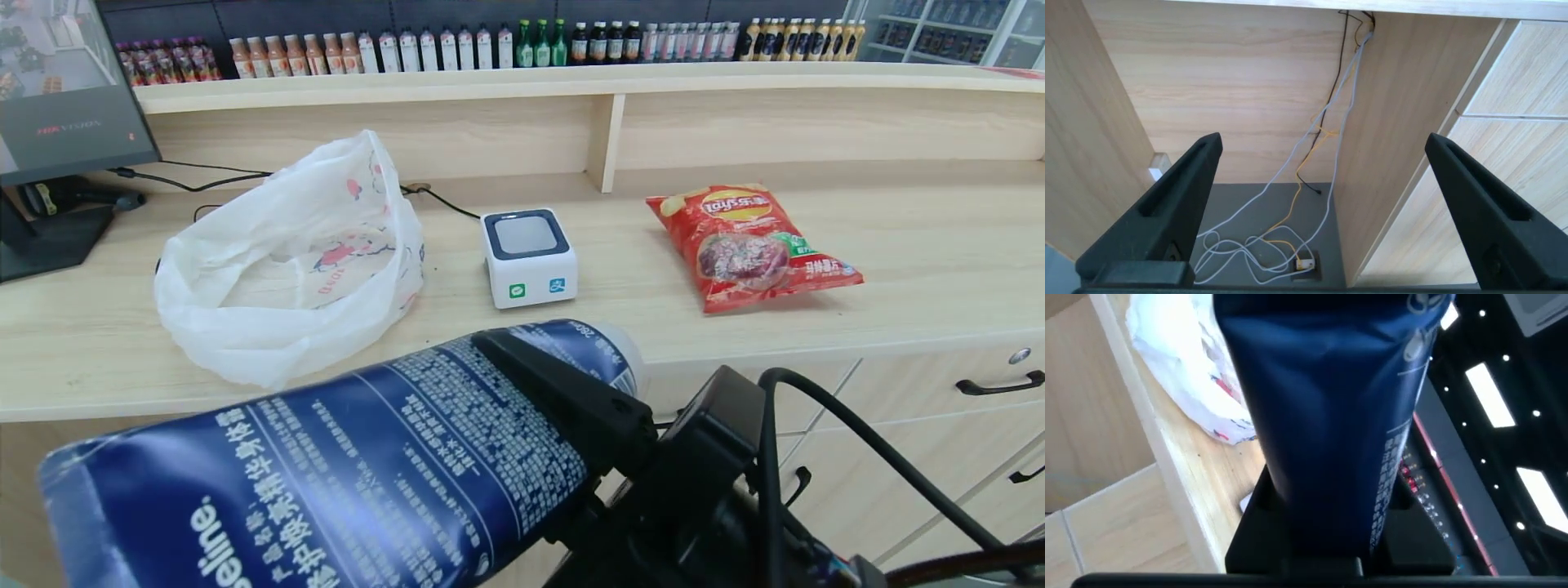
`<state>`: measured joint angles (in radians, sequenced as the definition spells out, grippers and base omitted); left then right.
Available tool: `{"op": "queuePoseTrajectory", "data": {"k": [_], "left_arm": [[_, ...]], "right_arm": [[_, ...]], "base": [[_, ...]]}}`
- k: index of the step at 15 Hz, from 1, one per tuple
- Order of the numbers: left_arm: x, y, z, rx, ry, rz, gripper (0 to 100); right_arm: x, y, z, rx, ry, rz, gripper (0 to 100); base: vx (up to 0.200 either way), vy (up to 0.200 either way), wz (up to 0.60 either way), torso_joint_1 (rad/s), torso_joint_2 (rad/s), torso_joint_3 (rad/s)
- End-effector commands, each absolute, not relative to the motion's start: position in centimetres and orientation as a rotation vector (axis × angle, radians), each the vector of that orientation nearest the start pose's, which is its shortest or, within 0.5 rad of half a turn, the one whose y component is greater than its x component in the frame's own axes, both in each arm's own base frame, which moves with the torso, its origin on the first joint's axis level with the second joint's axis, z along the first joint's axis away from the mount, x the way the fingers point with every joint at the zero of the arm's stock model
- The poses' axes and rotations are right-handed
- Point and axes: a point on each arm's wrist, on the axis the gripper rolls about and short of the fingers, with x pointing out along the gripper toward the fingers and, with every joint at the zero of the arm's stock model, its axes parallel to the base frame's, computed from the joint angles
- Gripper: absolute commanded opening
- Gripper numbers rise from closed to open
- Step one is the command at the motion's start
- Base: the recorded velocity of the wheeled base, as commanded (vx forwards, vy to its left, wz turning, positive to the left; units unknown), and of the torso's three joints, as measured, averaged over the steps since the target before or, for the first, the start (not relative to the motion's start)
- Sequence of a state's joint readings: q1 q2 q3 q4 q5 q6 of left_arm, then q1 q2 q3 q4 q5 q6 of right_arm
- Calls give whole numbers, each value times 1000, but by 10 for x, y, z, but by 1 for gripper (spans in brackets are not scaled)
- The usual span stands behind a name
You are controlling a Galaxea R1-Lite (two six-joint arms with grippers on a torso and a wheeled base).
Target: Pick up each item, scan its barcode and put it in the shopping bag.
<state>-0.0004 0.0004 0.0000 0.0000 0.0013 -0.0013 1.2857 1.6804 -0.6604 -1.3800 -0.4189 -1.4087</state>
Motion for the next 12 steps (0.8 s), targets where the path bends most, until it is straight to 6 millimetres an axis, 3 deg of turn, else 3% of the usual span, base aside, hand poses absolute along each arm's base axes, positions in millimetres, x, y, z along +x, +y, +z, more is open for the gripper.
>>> {"op": "queuePoseTrajectory", "data": {"k": [1, 12], "left_arm": [[-23, 0, 75, -2, 0, 2, 100], [-23, 0, 75, -2, 0, 2, 100]], "right_arm": [[89, 272, 218, -1055, -785, 510, 0], [87, 275, 212, -1154, -850, 425, 0]], "base": [[0, 0, 0, 0, 0, 0], [0, 0, 0, 0, 0, 0]]}}
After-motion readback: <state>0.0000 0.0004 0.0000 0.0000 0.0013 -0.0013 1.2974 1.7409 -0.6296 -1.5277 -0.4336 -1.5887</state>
